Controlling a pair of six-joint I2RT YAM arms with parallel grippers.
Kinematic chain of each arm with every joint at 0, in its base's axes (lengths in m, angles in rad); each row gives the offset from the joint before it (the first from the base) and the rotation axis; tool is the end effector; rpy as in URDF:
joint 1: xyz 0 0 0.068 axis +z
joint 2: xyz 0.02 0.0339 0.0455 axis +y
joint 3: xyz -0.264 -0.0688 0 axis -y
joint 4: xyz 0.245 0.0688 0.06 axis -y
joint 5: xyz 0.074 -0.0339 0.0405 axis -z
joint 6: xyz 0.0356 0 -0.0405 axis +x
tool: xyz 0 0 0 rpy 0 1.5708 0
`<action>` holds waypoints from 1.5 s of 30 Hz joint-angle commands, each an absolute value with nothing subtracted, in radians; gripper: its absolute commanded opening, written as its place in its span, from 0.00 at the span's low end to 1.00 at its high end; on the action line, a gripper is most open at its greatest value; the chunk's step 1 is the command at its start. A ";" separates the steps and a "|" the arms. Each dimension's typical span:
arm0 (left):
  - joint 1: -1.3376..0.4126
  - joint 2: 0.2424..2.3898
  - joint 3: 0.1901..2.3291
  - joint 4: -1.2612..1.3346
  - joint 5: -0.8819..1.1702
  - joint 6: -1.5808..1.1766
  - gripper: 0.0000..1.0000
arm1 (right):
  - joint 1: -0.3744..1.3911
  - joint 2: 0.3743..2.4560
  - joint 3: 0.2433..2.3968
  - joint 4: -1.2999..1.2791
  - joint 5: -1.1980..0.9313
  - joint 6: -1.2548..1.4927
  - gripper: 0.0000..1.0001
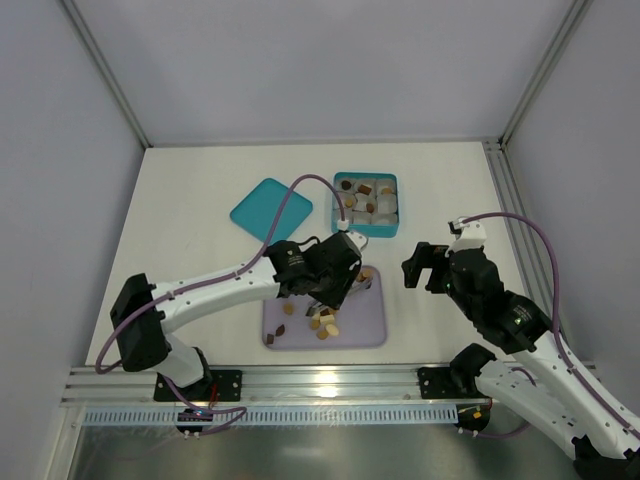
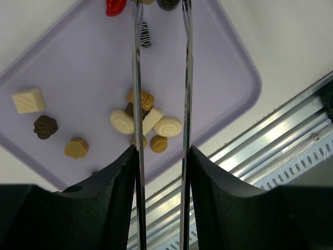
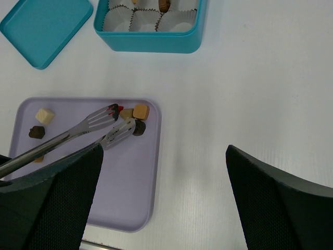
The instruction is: Pack the chocolate
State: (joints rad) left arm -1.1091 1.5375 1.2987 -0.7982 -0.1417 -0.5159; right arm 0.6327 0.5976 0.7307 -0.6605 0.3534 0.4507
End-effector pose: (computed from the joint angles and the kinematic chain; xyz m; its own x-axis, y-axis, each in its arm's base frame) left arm 0.1466 -0.2834 0.2837 -0.7550 0.4211 -0.5026 0.5539 0.8198 -0.1452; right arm 0.1117 0.0666 0.3000 -0.5019 0.1387 -0.8537 -0.1055 0.9699 0.2196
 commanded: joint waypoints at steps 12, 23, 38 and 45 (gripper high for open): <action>-1.134 1.606 1.361 -0.741 -0.120 -0.505 0.42 | 0.630 0.592 0.744 -0.647 0.374 0.448 1.00; -1.135 1.643 1.373 -0.739 -0.130 -0.502 0.41 | 0.630 0.588 0.741 -0.650 0.379 0.449 1.00; -1.135 1.621 1.371 -0.773 -0.164 -0.505 0.33 | 0.630 0.592 0.736 -0.646 0.374 0.449 1.00; -1.135 1.557 1.358 -0.802 -0.176 -0.511 0.33 | 0.630 0.591 0.735 -0.644 0.373 0.451 1.00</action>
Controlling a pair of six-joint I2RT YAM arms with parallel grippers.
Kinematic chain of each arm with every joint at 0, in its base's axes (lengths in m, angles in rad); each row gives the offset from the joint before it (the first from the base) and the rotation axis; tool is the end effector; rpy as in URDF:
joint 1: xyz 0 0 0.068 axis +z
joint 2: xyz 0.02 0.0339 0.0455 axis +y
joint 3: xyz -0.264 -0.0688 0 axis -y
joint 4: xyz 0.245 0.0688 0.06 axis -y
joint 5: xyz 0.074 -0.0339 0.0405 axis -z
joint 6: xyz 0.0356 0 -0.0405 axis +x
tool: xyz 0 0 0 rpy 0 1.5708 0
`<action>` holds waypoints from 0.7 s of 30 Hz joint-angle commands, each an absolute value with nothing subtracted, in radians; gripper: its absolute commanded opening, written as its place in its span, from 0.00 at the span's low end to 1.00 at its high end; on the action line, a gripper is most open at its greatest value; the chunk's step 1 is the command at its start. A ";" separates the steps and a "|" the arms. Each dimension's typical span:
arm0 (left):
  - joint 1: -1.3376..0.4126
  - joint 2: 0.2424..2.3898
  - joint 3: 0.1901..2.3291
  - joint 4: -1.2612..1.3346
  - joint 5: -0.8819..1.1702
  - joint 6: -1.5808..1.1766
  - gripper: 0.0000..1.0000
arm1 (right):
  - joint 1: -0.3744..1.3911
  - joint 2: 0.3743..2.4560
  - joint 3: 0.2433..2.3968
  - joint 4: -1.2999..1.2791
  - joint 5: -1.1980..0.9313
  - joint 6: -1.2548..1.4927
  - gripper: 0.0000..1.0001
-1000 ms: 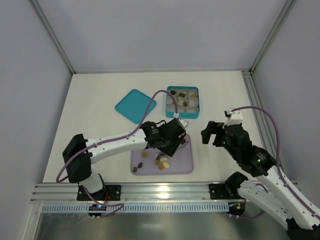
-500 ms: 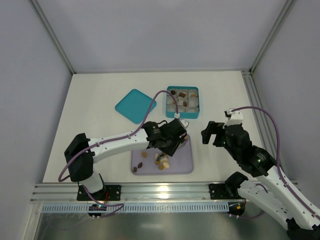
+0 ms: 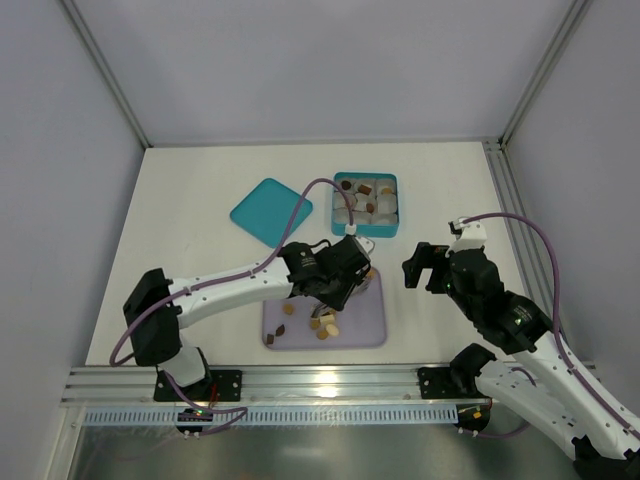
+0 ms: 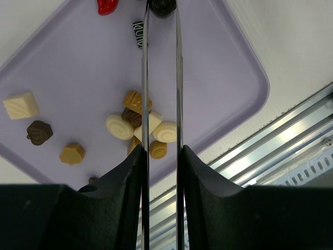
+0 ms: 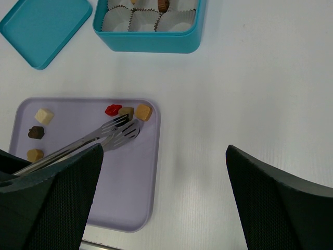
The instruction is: Pack the chocolate
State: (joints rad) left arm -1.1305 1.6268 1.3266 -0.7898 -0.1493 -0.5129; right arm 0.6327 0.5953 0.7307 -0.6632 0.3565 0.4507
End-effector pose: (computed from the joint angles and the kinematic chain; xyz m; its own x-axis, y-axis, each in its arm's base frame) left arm 0.1485 -0.3027 0.2651 -0.7538 0.4615 -0.4677 0.5685 0.8150 -0.1120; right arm 0.1112 0.0662 0.3000 -0.5011 0.1388 -0.8542 -0.1030 0.9705 0.2181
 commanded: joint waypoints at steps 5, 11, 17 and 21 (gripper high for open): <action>-1.135 1.513 1.333 -0.814 -0.179 -0.520 0.32 | 0.630 0.598 0.732 -0.637 0.365 0.454 1.00; -1.135 1.488 1.313 -0.822 -0.187 -0.526 0.32 | 0.630 0.603 0.730 -0.630 0.359 0.456 1.00; -1.135 1.474 1.310 -0.822 -0.196 -0.528 0.33 | 0.632 0.609 0.730 -0.629 0.359 0.456 1.00; -1.135 1.474 1.316 -0.821 -0.221 -0.528 0.33 | 0.630 0.612 0.730 -0.626 0.359 0.456 1.00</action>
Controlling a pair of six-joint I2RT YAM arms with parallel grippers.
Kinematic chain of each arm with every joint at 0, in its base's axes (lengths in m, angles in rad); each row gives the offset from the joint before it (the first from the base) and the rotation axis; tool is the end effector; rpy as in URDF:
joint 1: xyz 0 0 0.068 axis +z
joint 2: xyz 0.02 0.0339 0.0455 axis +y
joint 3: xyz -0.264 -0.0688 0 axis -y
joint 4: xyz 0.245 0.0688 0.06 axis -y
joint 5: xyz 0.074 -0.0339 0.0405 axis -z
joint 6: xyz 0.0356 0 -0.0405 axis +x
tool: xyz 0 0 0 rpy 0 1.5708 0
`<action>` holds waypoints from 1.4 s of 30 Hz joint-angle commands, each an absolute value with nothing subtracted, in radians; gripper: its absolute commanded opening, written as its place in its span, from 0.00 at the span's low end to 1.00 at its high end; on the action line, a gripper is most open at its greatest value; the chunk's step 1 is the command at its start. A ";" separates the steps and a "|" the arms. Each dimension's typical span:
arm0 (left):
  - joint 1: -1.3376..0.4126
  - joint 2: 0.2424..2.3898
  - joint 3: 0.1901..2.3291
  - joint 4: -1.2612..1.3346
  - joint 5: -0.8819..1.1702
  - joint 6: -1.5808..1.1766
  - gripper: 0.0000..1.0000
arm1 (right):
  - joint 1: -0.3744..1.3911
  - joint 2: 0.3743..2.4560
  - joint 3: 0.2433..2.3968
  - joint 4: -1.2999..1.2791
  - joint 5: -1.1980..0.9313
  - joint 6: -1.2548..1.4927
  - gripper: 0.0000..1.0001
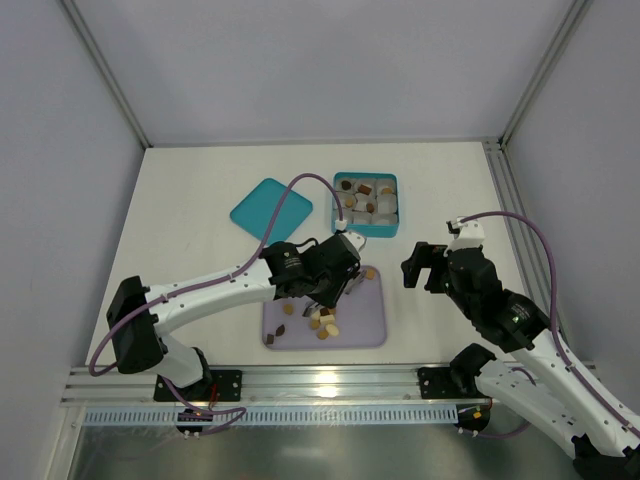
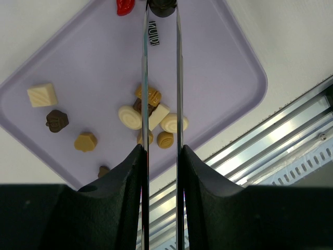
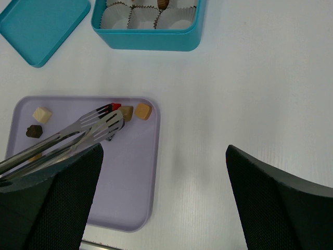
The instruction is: Pack the chocolate
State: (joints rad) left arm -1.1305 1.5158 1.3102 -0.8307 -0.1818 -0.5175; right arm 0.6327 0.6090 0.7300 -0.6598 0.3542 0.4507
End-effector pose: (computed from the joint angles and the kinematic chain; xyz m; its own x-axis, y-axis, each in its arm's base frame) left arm 0.1393 -0.2805 0.2920 -0.7395 0.4279 -0.5197 0.5577 0.8218 -0.1168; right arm 0.1134 0.0679 0.2986 -0.5095 0.1330 -0.8501 -0.1029 0.9715 0.2137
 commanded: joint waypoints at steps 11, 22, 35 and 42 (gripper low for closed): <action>-1.134 1.506 1.376 -0.834 -0.232 -0.506 0.33 | 0.630 0.609 0.735 -0.630 0.364 0.453 1.00; -1.134 1.500 1.390 -0.831 -0.252 -0.508 0.33 | 0.630 0.611 0.738 -0.630 0.365 0.448 1.00; -1.062 1.558 1.534 -0.818 -0.265 -0.457 0.33 | 0.630 0.618 0.756 -0.630 0.367 0.443 1.00; -0.985 1.667 1.695 -0.805 -0.239 -0.394 0.33 | 0.630 0.621 0.767 -0.632 0.373 0.437 1.00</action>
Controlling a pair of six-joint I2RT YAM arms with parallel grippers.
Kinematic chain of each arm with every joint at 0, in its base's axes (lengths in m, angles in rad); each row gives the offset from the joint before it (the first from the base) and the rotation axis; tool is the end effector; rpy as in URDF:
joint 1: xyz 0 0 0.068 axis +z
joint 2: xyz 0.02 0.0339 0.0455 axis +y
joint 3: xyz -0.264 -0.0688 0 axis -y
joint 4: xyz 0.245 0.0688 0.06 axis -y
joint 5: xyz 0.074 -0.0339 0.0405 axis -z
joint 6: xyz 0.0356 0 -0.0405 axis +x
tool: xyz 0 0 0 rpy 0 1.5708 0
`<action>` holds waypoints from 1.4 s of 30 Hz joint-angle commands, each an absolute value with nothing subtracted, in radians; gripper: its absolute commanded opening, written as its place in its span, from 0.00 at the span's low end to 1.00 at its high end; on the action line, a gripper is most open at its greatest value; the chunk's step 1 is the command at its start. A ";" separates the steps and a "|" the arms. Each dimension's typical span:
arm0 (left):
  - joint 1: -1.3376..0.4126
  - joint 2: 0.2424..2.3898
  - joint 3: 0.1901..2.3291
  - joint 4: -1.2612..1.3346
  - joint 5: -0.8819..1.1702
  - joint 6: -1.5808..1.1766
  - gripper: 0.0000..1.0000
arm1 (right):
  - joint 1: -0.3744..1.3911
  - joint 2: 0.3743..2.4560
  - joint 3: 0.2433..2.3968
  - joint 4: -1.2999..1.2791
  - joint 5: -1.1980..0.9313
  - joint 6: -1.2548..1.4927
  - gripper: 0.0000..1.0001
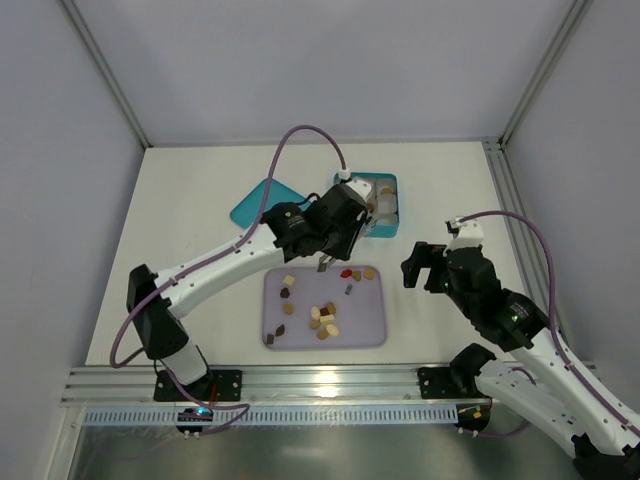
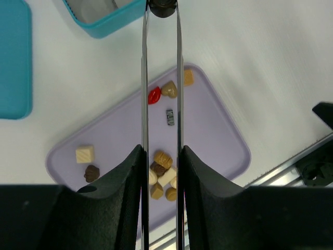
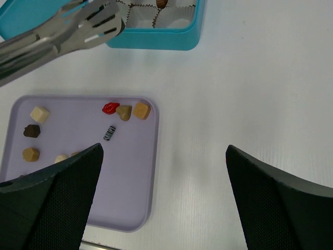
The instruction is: Pack the chocolate
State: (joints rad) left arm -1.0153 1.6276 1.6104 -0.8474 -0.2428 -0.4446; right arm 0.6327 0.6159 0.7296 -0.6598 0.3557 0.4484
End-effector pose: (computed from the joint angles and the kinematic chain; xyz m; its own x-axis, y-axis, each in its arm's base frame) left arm 0.1926 -0.2941 0.3503 -0.6816 0.3064 -0.6645 0.4977 0.8598 -0.1140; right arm 0.1145 0.0686 0.2977 -0.5137 0.1273 -0.8485 -0.1017 0.9729 0.2075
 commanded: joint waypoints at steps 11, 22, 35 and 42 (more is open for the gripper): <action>-0.891 1.943 1.948 -0.738 -0.200 -0.321 0.33 | 0.630 0.615 0.769 -0.649 0.391 0.436 1.00; -0.853 2.124 2.112 -0.701 -0.173 -0.293 0.33 | 0.630 0.601 0.761 -0.666 0.399 0.436 1.00; -0.845 2.200 2.137 -0.695 -0.153 -0.299 0.33 | 0.630 0.604 0.752 -0.655 0.397 0.433 1.00; -0.847 2.204 2.132 -0.693 -0.144 -0.305 0.35 | 0.630 0.604 0.750 -0.650 0.397 0.433 1.00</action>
State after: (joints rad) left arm -0.8513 2.2101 2.0968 -0.7418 -0.1547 -0.3061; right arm 0.6327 0.6064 0.7315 -0.6785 0.3794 0.4465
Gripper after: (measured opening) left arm 0.346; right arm 0.996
